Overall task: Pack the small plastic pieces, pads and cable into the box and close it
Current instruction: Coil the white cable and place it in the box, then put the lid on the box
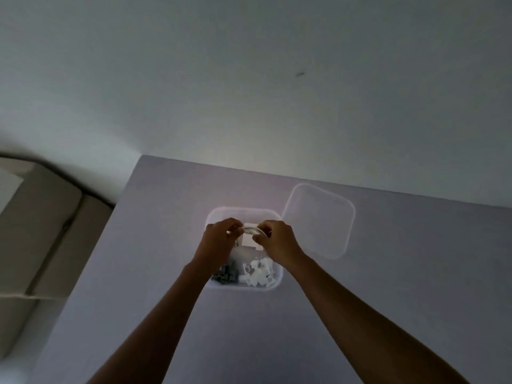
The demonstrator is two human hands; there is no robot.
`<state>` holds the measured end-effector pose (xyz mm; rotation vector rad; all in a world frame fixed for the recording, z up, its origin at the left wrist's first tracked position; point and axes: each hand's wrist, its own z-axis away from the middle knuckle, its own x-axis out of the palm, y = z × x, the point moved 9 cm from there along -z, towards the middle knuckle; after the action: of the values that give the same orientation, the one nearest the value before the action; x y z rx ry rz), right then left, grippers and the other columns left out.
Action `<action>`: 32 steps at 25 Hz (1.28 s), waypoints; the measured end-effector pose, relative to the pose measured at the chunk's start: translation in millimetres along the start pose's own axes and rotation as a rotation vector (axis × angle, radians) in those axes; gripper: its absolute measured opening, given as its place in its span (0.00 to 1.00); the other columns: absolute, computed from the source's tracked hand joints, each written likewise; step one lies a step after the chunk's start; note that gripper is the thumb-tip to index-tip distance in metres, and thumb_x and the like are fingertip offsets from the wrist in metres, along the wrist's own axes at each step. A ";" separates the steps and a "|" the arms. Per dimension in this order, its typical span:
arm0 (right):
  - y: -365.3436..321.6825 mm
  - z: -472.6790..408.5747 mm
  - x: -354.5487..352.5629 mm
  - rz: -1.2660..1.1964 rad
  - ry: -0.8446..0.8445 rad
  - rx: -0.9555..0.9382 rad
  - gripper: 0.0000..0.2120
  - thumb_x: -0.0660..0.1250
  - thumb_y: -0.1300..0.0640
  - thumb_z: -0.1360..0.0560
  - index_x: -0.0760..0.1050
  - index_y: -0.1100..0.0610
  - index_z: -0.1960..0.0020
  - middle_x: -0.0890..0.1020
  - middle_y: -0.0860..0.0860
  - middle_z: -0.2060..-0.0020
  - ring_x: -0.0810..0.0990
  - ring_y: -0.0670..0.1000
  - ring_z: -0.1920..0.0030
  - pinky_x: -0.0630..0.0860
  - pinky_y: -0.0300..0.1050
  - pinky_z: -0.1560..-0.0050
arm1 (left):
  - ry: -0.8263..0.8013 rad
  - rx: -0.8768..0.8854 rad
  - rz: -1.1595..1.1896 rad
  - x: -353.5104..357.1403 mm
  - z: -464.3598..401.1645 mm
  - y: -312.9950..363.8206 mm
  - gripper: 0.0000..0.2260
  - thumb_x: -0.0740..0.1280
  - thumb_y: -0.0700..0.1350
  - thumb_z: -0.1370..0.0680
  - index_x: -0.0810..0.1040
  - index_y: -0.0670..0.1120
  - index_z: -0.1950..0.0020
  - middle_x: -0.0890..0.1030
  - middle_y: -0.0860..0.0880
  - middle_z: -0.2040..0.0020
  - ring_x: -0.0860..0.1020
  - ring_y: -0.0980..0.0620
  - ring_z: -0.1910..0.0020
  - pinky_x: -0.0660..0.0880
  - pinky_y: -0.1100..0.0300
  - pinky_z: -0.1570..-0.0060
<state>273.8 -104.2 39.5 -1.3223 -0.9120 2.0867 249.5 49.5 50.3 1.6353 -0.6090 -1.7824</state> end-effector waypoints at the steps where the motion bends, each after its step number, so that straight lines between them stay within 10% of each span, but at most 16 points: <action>1: 11.5 -5.4 15.9 0.018 -0.024 0.031 0.06 0.71 0.59 0.26 0.82 0.61 0.53 0.84 0.55 0.59 0.78 0.50 0.62 0.69 0.34 0.64 | -0.010 -0.059 0.001 11.5 -0.1 -17.2 0.05 0.67 0.43 0.21 0.82 0.45 0.49 0.84 0.48 0.53 0.79 0.56 0.60 0.71 0.67 0.58; 13: 60.1 -33.8 89.3 0.087 -0.125 0.163 0.21 0.63 0.66 0.22 0.70 0.65 0.30 0.76 0.62 0.34 0.75 0.59 0.33 0.70 0.46 0.33 | -0.134 -0.230 -0.390 59.4 -13.4 -82.1 0.10 0.60 0.42 0.19 0.80 0.41 0.46 0.80 0.40 0.48 0.78 0.40 0.47 0.73 0.52 0.52; 18: 65.3 -20.3 -17.6 -0.134 0.388 0.039 0.09 0.65 0.64 0.22 0.80 0.61 0.43 0.84 0.55 0.48 0.81 0.47 0.49 0.70 0.24 0.48 | 0.036 -0.038 -0.183 47.9 -48.5 -12.2 0.09 0.64 0.42 0.20 0.79 0.40 0.45 0.81 0.41 0.49 0.80 0.43 0.51 0.76 0.51 0.49; 22: 132.3 -6.9 -93.0 -0.192 0.680 0.240 0.14 0.63 0.67 0.23 0.77 0.61 0.39 0.80 0.56 0.43 0.79 0.52 0.43 0.75 0.40 0.41 | -0.063 0.109 -0.108 99.3 -101.0 50.6 0.09 0.64 0.41 0.21 0.77 0.40 0.42 0.82 0.40 0.48 0.80 0.42 0.50 0.77 0.49 0.47; 27: 238.7 -0.8 -110.2 -0.218 0.586 0.691 0.25 0.63 0.64 0.26 0.67 0.63 0.29 0.74 0.63 0.34 0.71 0.62 0.33 0.69 0.52 0.34 | -0.350 -0.152 -0.229 191.8 -135.3 58.7 0.20 0.62 0.45 0.19 0.66 0.34 0.33 0.73 0.33 0.35 0.72 0.36 0.36 0.68 0.49 0.38; 32: 260.3 0.9 -109.6 -0.253 0.531 0.700 0.26 0.64 0.60 0.28 0.68 0.66 0.32 0.78 0.63 0.38 0.76 0.61 0.37 0.70 0.48 0.38 | -0.424 -0.352 -0.210 220.8 -141.5 49.0 0.26 0.64 0.46 0.21 0.60 0.32 0.29 0.70 0.34 0.32 0.71 0.35 0.33 0.69 0.49 0.36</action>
<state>301.5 -351.3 -94.4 -1.1898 -0.0860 1.5170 390.9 -131.4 -85.3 1.1237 -0.2823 -2.2672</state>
